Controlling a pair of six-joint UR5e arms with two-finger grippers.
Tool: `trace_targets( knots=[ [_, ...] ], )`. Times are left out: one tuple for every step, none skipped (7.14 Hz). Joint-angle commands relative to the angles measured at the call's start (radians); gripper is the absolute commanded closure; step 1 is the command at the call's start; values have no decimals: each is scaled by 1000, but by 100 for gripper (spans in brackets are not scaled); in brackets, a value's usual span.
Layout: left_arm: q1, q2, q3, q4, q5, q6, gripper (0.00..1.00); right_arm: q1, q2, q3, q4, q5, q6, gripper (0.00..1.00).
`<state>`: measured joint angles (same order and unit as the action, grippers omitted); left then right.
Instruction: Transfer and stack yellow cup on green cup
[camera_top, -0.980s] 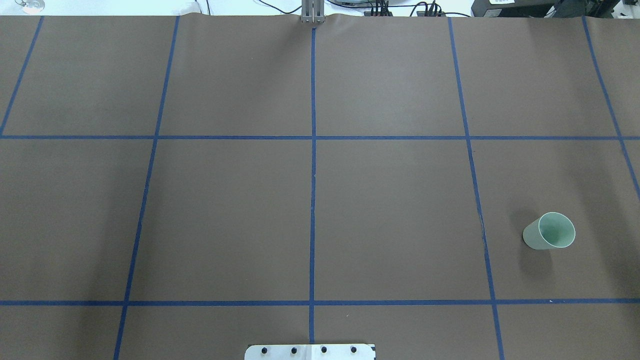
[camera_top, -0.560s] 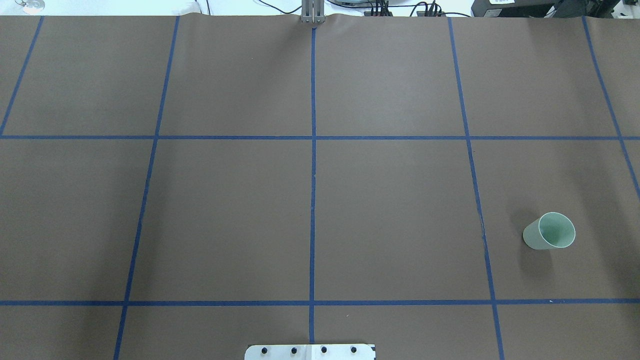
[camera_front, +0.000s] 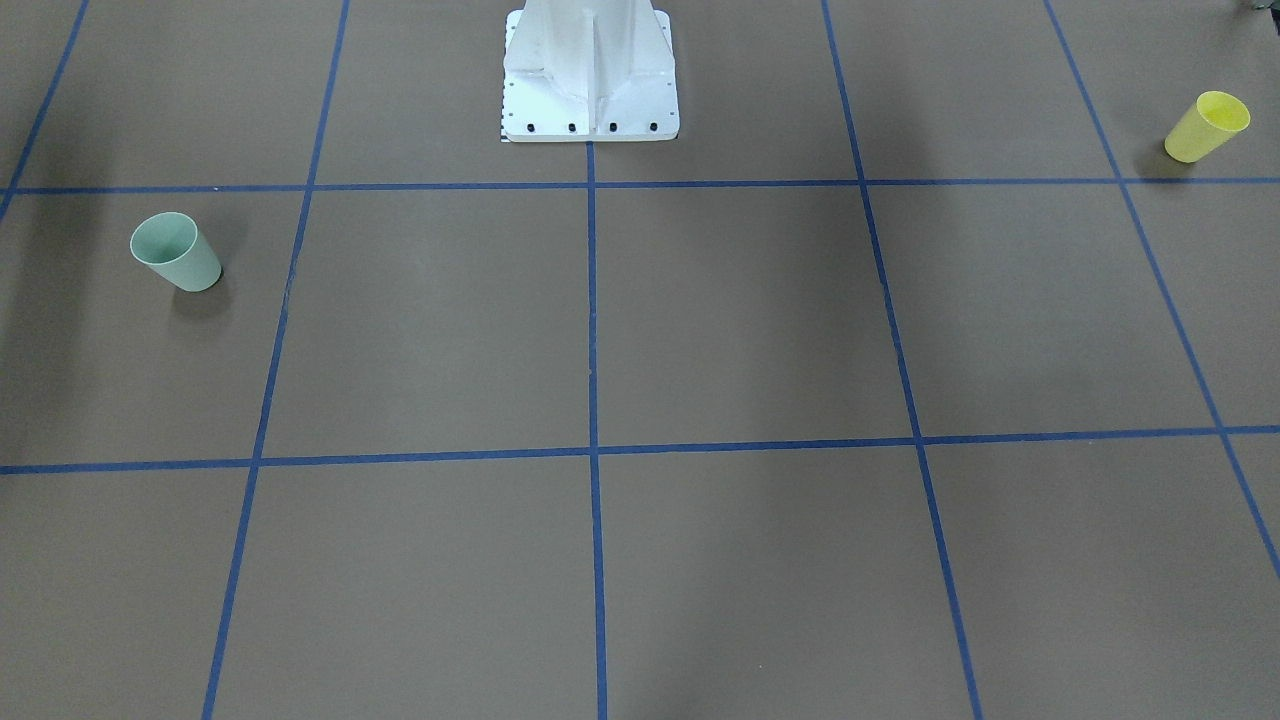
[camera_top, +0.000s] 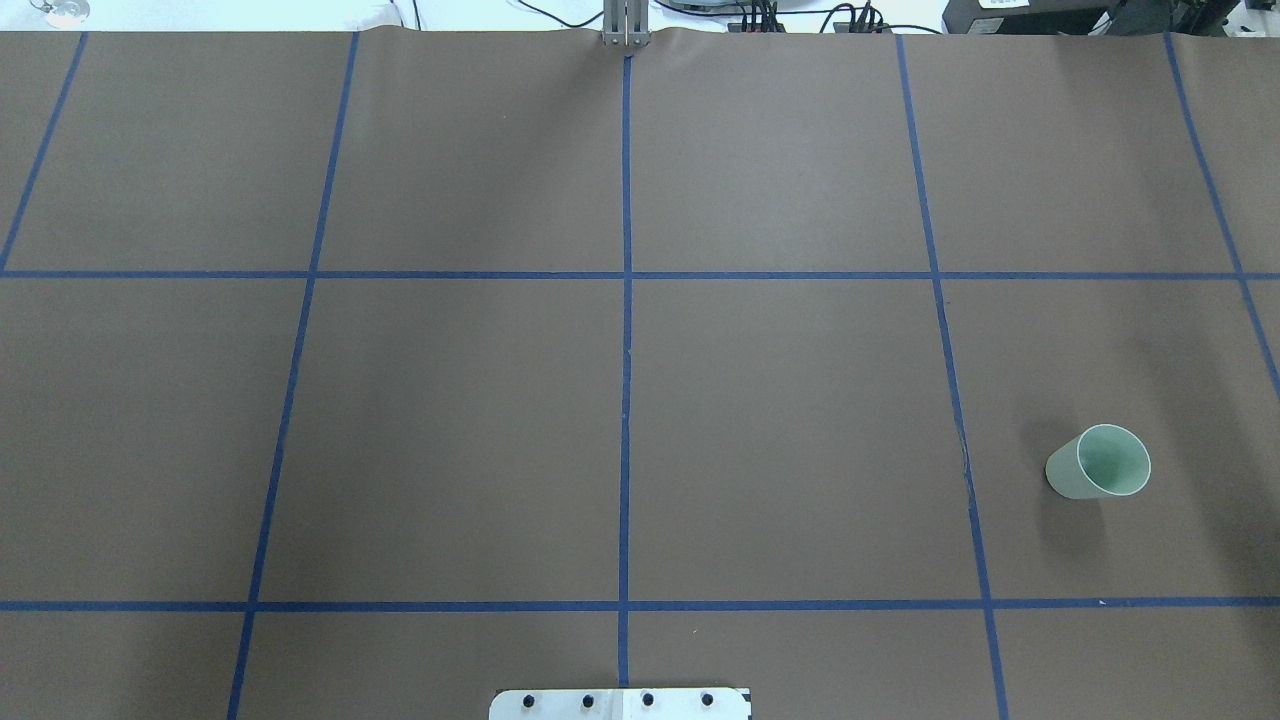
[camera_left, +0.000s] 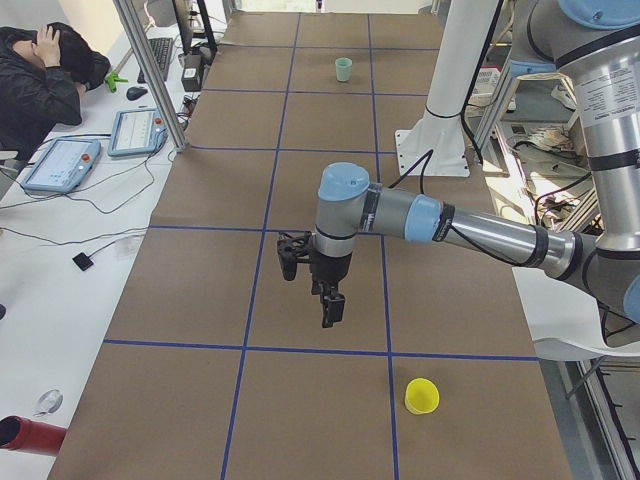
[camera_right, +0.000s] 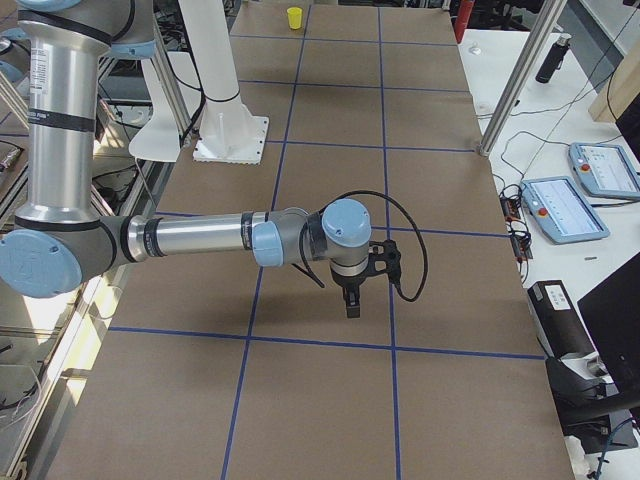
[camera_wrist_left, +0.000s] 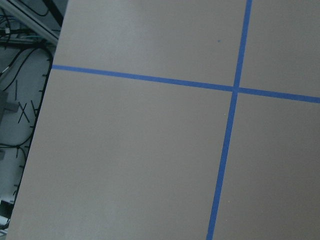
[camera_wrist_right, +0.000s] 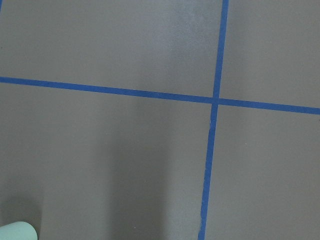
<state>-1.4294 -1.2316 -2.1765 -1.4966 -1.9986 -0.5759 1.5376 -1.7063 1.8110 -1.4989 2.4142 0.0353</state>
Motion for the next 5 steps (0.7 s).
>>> trace_targets(
  knots=[
    [229, 87, -91, 29, 159, -430, 0, -1, -6, -1, -1, 3, 2, 0],
    [322, 112, -97, 29, 222, -613, 0, -1, -9, -2, -1, 3, 2, 0],
    [422, 154, -101, 32, 304, -786, 0, -1, -19, -4, -1, 6, 3, 0],
    [551, 197, -100, 67, 386, -1000, 0, -1, -36, -2, 0, 22, 3, 0],
    [687, 201, -97, 163, 397, -1224, 0, -1, -42, -7, -1, 26, 3, 0]
  ],
)
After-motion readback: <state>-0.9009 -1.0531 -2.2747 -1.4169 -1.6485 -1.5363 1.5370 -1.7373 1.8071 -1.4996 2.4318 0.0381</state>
